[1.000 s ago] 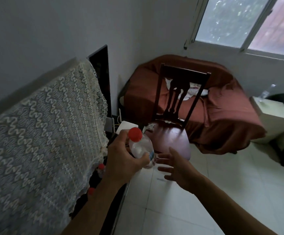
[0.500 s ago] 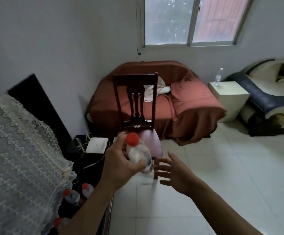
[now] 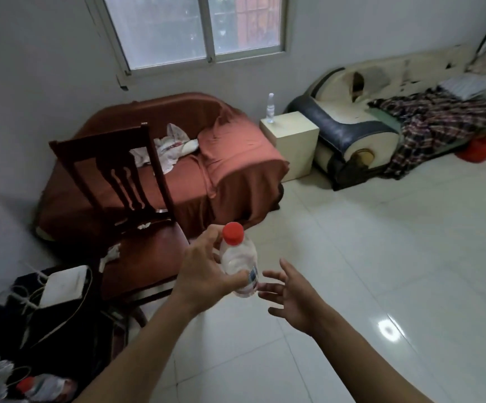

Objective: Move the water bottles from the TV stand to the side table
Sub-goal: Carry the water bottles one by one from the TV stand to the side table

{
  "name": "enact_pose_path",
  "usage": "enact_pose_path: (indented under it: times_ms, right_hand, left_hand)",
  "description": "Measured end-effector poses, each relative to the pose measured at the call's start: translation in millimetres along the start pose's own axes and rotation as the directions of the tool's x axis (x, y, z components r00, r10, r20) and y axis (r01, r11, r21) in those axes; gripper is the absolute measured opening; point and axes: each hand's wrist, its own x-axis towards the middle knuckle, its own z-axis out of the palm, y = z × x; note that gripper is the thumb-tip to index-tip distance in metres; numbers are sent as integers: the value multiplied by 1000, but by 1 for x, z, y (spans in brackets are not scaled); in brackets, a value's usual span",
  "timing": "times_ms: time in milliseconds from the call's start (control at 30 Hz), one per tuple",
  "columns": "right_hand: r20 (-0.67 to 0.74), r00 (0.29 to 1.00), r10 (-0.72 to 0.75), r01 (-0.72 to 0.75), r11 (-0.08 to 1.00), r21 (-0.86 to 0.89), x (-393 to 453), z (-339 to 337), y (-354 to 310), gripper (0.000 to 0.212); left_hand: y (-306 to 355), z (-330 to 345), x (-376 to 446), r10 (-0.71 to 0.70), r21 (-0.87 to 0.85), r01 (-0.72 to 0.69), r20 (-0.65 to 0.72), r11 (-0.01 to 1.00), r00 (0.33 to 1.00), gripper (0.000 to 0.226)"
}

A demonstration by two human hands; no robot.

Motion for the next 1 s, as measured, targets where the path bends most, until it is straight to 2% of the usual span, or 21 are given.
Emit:
enact_pose_path:
  times_ms: [233, 533, 700, 1000]
  right_hand:
    - [-133, 991, -33, 53, 987, 150, 1, -55, -40, 53]
    - [-267, 962, -54, 118, 966, 230, 32, -77, -112, 63]
    - [-299, 951, -74, 153, 956, 250, 56, -73, -151, 67]
    - [-302, 951, -72, 161, 946, 281, 98, -79, -193, 65]
  left_hand:
    - [22, 57, 69, 130, -74, -123, 89, 990, 988, 56]
    - [-3, 97, 173, 240, -219, -203, 156, 954, 958, 59]
    - [-12, 103, 227, 313, -281, -261, 156, 924, 937, 62]
    - [-21, 114, 299, 337, -304, -274, 181, 912, 924, 63]
